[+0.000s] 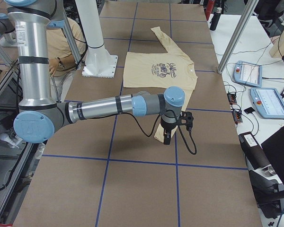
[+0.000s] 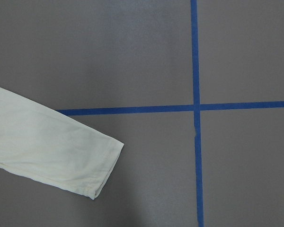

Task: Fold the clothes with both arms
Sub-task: 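Move the right gripper to the cuff of the sleeve nearest it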

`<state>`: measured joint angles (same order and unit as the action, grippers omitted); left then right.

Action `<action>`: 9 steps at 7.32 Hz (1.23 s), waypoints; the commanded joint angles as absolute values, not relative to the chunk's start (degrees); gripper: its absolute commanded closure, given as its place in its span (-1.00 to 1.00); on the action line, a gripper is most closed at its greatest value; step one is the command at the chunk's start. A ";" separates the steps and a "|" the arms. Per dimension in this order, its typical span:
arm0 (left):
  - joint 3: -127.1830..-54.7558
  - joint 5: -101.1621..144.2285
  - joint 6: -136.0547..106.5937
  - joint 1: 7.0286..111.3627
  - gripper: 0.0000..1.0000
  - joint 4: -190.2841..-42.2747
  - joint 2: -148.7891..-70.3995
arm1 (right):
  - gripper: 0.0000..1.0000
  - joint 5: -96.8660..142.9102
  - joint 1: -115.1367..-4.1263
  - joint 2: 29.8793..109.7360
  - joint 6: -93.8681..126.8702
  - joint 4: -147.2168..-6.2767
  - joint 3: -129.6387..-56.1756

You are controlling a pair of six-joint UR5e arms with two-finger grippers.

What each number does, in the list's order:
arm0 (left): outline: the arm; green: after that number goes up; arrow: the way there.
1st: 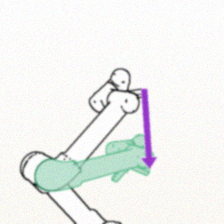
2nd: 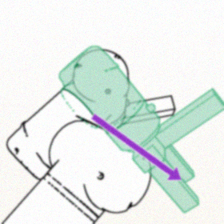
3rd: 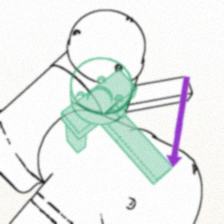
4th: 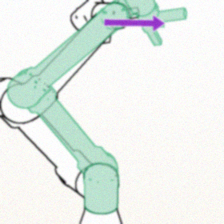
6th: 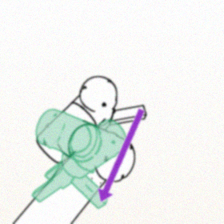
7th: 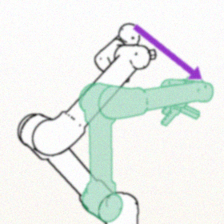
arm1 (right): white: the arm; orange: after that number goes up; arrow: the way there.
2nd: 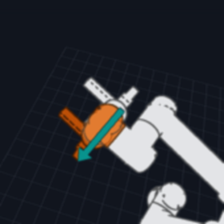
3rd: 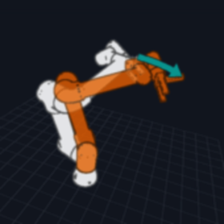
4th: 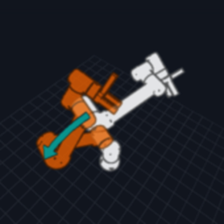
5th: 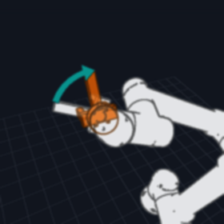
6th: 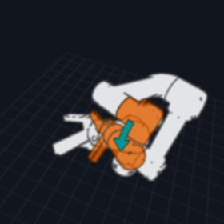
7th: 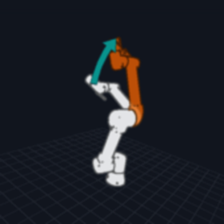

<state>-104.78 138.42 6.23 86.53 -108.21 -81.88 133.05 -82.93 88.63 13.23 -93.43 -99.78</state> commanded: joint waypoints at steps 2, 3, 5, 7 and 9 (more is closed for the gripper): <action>-105.55 136.24 6.15 86.48 -1.00 -108.46 -81.83 | -1.00 133.85 -82.71 88.86 13.97 -93.26 -99.67; -104.08 136.32 6.24 86.48 -1.00 -108.72 -81.04 | -1.00 136.03 -82.71 89.81 13.89 -92.90 -99.93; -102.22 136.84 6.51 86.57 -1.00 -108.90 -80.95 | -1.00 137.81 -77.46 90.44 13.71 -88.10 -99.67; -102.48 136.41 6.33 86.40 -1.00 -108.98 -81.04 | -0.99 137.20 -70.52 90.88 15.80 -86.40 -99.23; -102.39 136.32 6.24 86.40 -1.00 -108.98 -81.21 | -0.83 134.84 -68.47 90.61 20.21 -84.65 -98.79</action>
<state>-102.41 136.40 6.32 86.41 -108.98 -81.11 136.23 -69.98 90.65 18.18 -86.08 -99.07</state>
